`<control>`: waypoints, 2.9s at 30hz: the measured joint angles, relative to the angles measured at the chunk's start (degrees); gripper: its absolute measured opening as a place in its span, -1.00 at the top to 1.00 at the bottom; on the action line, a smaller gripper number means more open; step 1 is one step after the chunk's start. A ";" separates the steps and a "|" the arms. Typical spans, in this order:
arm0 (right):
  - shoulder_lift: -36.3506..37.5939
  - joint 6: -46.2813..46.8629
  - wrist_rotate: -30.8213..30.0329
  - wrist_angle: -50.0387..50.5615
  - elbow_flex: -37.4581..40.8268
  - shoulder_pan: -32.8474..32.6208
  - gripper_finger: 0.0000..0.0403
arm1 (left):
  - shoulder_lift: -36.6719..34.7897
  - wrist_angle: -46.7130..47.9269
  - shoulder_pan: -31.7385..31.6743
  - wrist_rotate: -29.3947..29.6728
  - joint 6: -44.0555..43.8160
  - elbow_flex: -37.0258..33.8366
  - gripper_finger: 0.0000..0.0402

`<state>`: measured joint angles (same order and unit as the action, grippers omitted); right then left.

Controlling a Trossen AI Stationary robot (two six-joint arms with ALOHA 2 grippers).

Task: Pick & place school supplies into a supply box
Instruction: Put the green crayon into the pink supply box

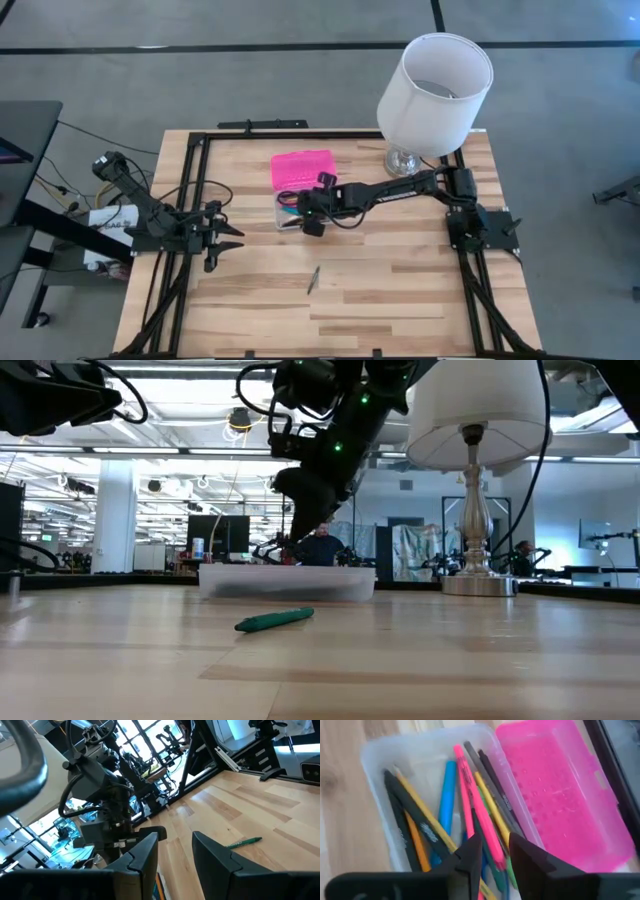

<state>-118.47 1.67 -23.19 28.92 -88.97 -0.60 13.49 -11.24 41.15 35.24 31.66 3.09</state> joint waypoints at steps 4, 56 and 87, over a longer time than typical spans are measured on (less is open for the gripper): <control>1.05 1.09 -5.42 4.01 -0.08 -0.67 0.55 | 0.01 0.94 -0.01 -0.81 -1.26 0.00 0.42; 46.22 -23.15 5.17 -53.55 58.23 -12.44 0.55 | 24.86 -22.62 -9.18 1.72 -29.28 0.00 0.42; 45.74 -28.13 5.13 -54.95 58.23 -13.53 0.55 | 83.72 26.10 -17.19 -14.83 -45.34 55.62 0.42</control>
<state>-72.73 -26.46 -18.07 -26.02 -30.74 -14.14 97.21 14.86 23.96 20.42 -13.68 58.71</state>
